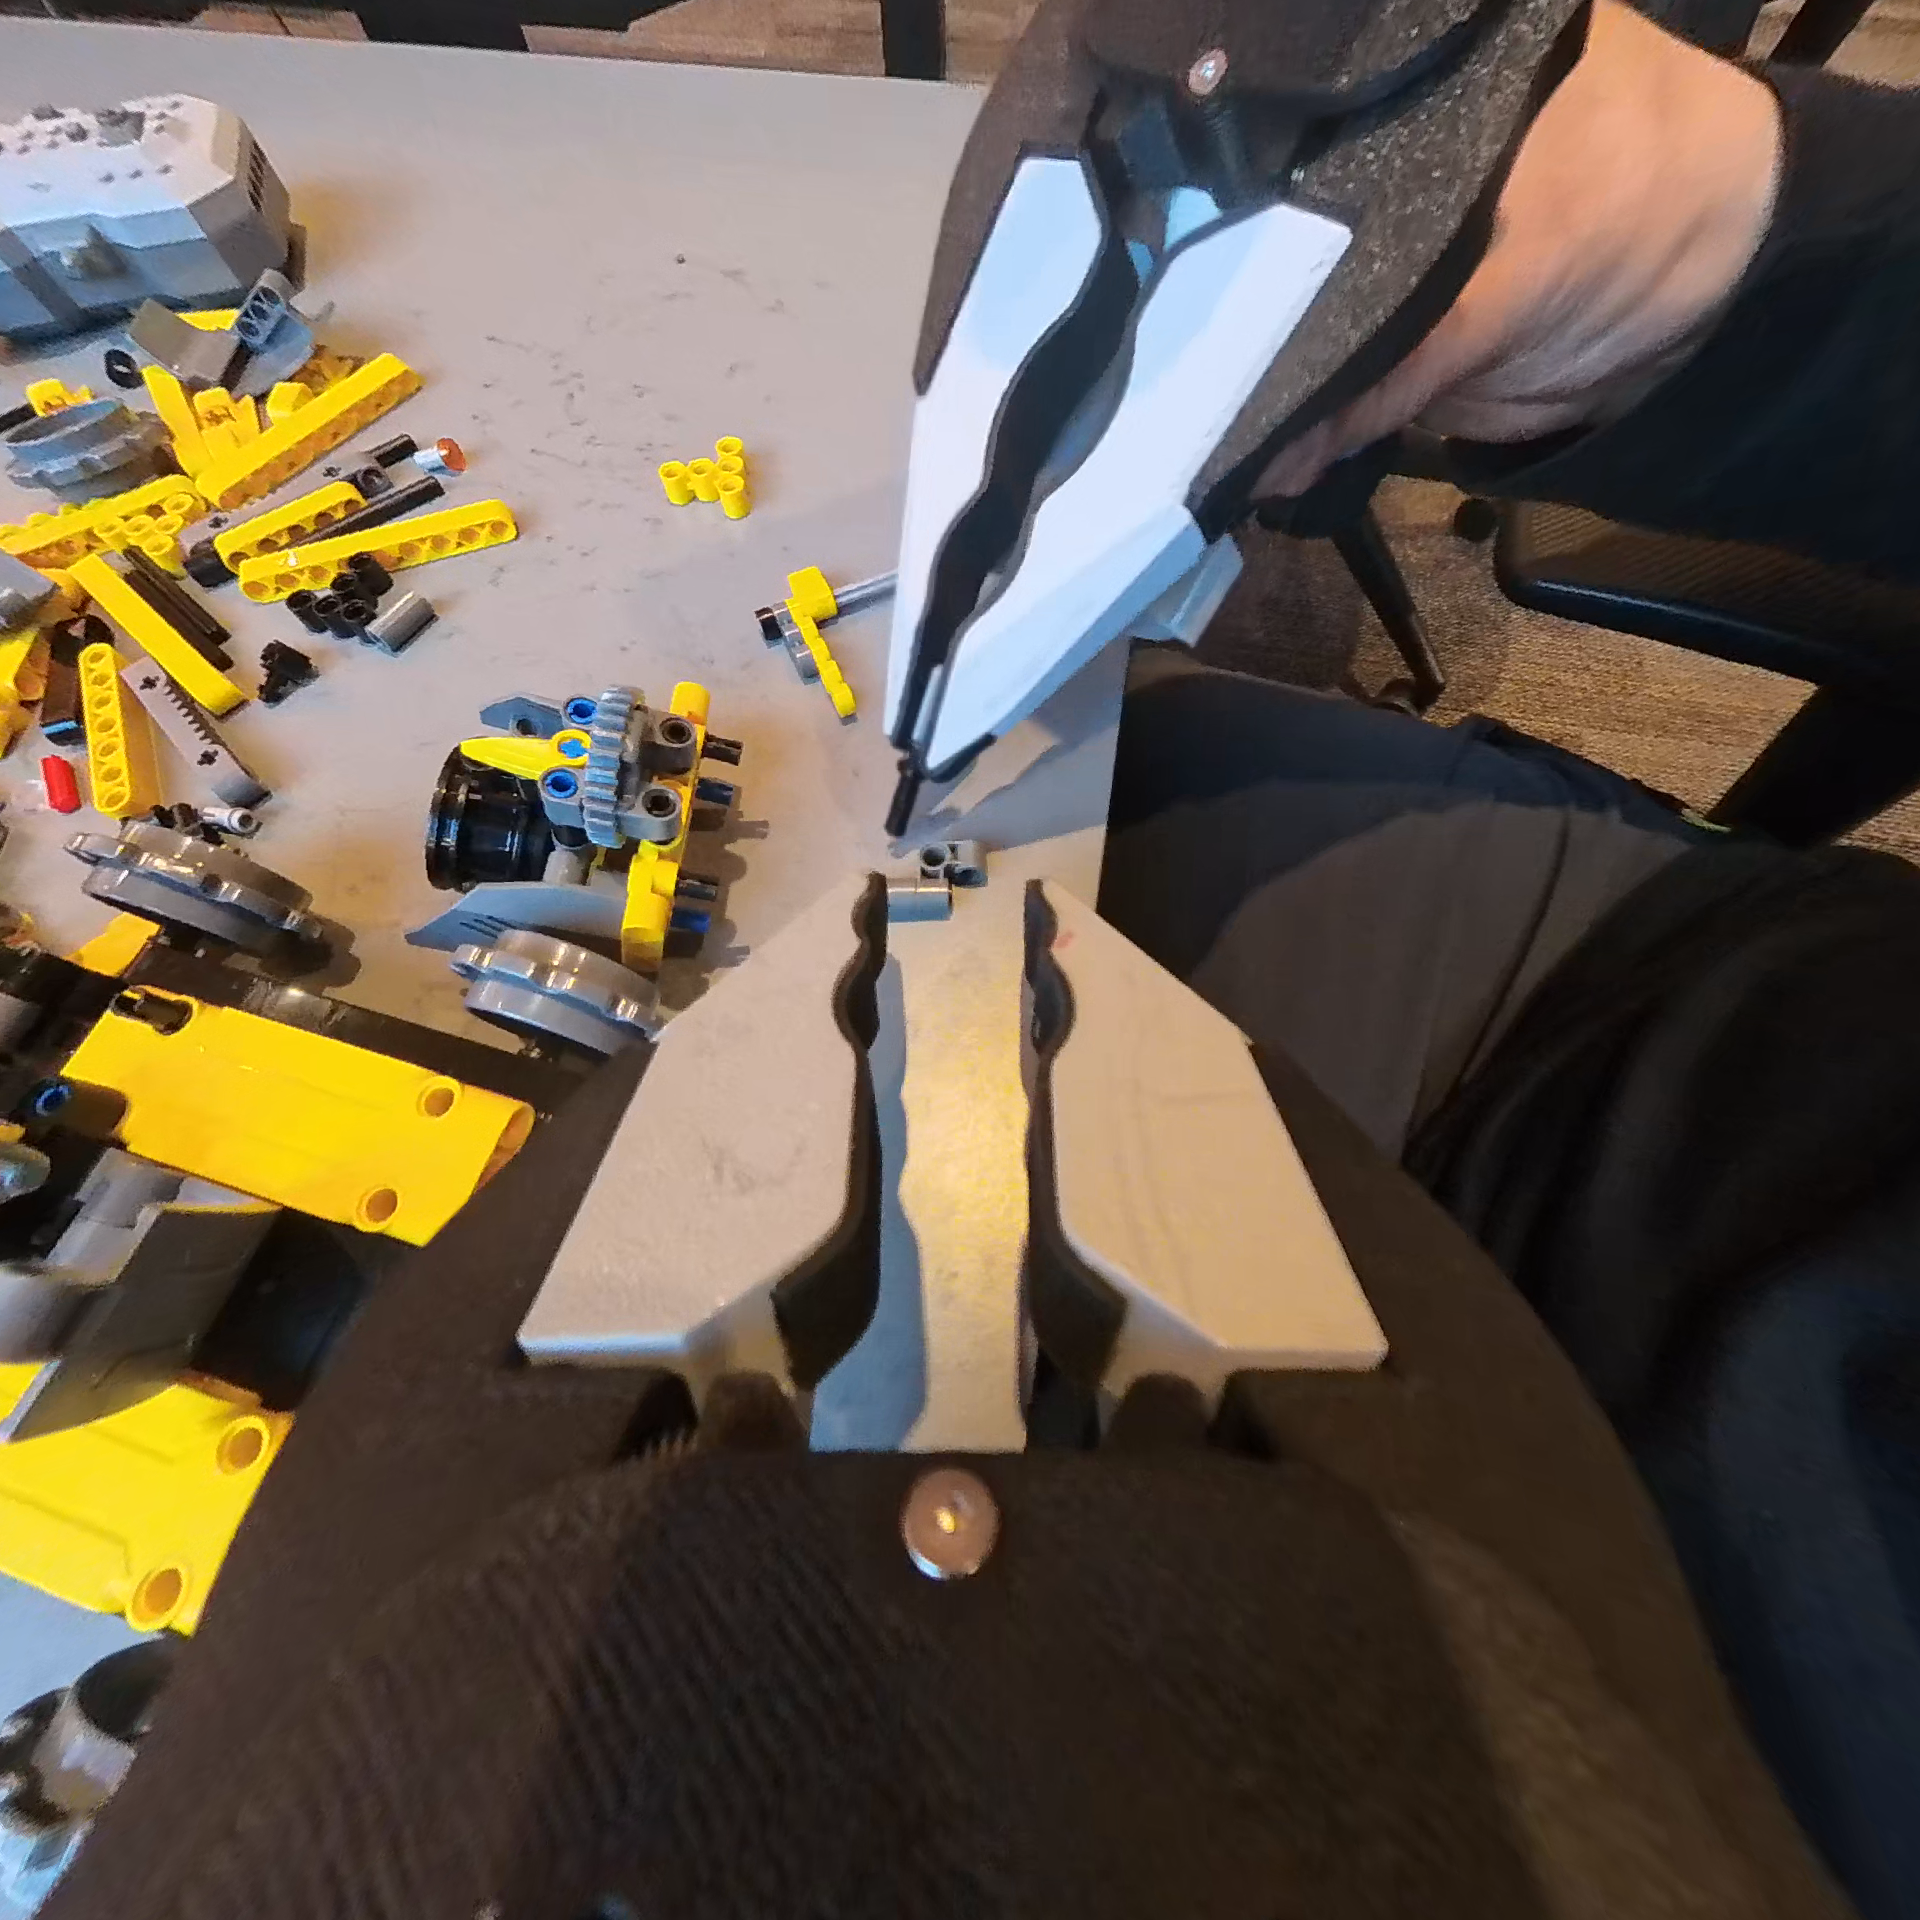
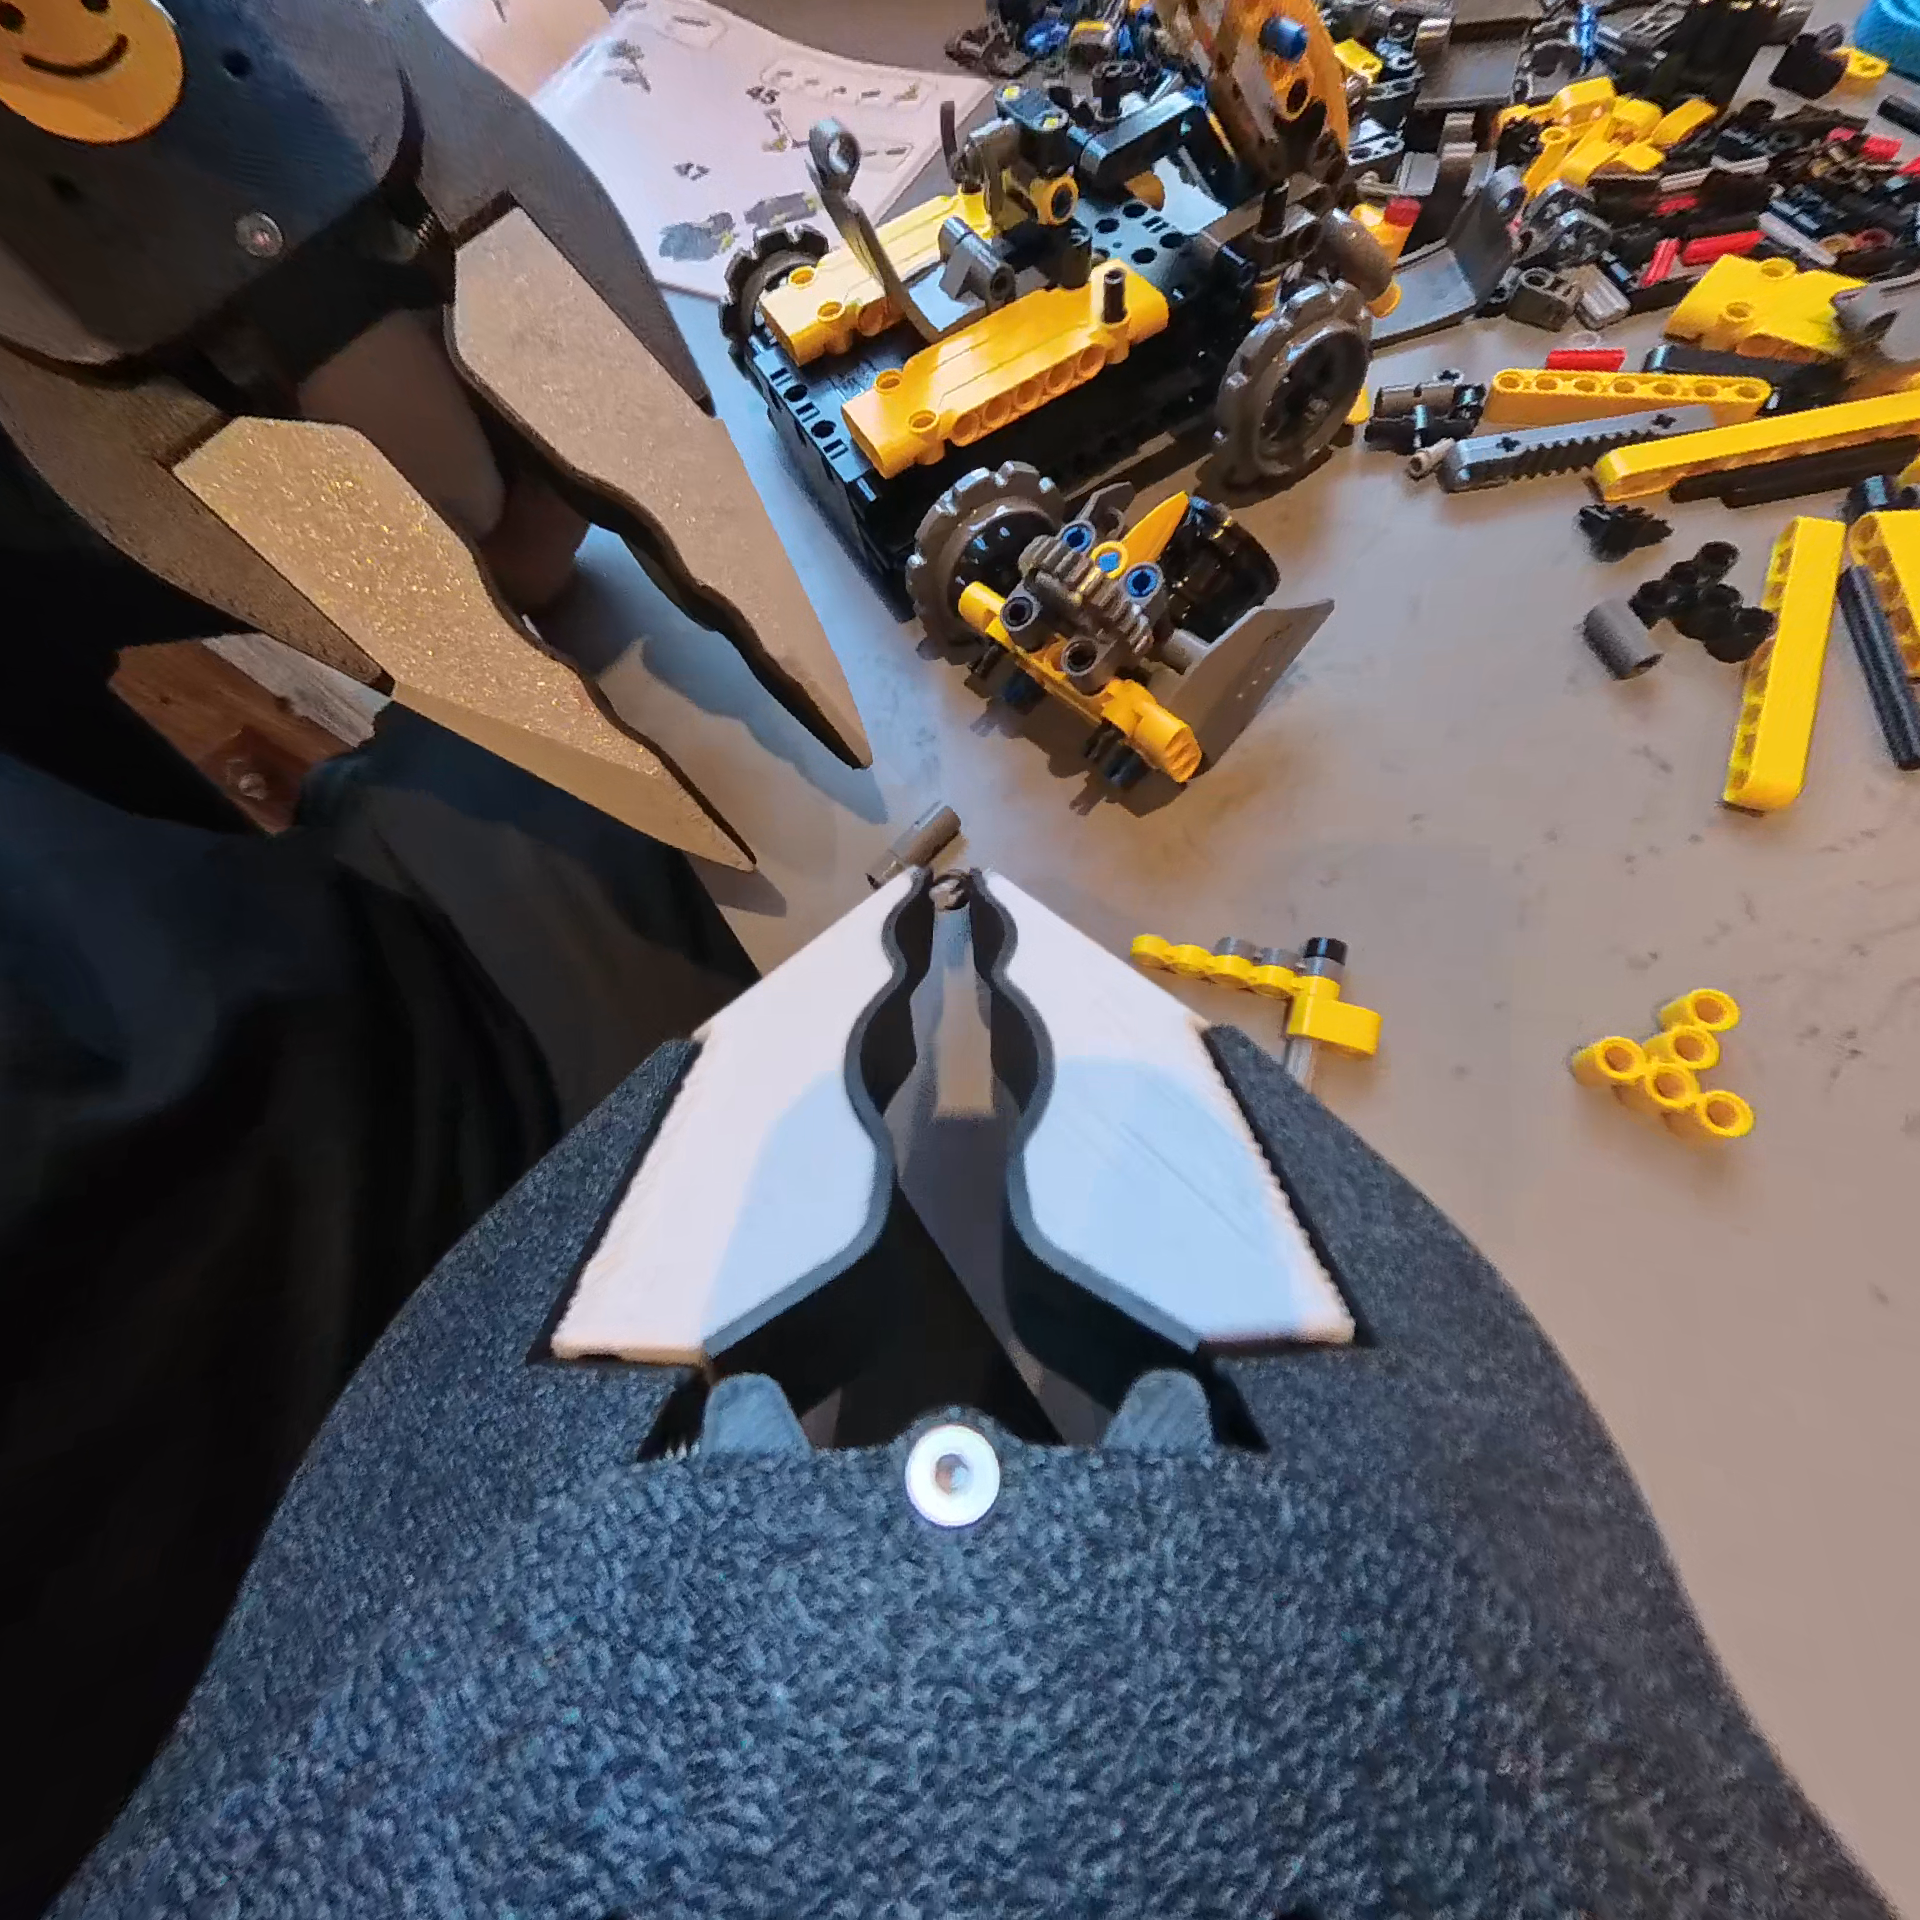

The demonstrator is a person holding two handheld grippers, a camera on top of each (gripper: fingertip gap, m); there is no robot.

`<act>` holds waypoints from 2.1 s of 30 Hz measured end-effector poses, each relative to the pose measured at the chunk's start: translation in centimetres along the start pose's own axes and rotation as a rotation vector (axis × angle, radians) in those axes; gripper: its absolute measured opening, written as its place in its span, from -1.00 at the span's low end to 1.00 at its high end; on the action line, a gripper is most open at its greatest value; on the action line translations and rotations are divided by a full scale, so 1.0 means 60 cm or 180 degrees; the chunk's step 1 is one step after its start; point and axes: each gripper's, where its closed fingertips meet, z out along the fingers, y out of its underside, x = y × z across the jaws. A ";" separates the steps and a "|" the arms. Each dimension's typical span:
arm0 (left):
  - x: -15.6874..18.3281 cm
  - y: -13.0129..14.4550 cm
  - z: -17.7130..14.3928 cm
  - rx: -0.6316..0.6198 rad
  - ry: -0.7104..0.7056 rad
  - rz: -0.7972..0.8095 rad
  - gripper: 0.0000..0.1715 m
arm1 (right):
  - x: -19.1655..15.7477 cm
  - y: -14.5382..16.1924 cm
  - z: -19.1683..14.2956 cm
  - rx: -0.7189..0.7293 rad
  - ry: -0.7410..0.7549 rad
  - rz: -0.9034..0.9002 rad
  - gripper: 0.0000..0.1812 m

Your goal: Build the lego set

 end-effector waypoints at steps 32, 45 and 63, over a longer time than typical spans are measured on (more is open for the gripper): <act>-0.030 0.005 0.000 -0.0071 -0.0111 0.0162 -0.67 | 0.000 -0.027 -0.016 0.0075 0.0151 -0.0106 -0.94; -0.035 0.027 0.027 -0.0470 0.0063 0.0383 -0.52 | -0.009 -0.004 -0.013 -0.0475 0.0004 -0.0438 -0.94; -0.006 0.017 0.049 -0.0518 0.0294 0.0260 -0.72 | -0.007 0.006 -0.019 -0.0576 -0.0068 -0.0475 -0.94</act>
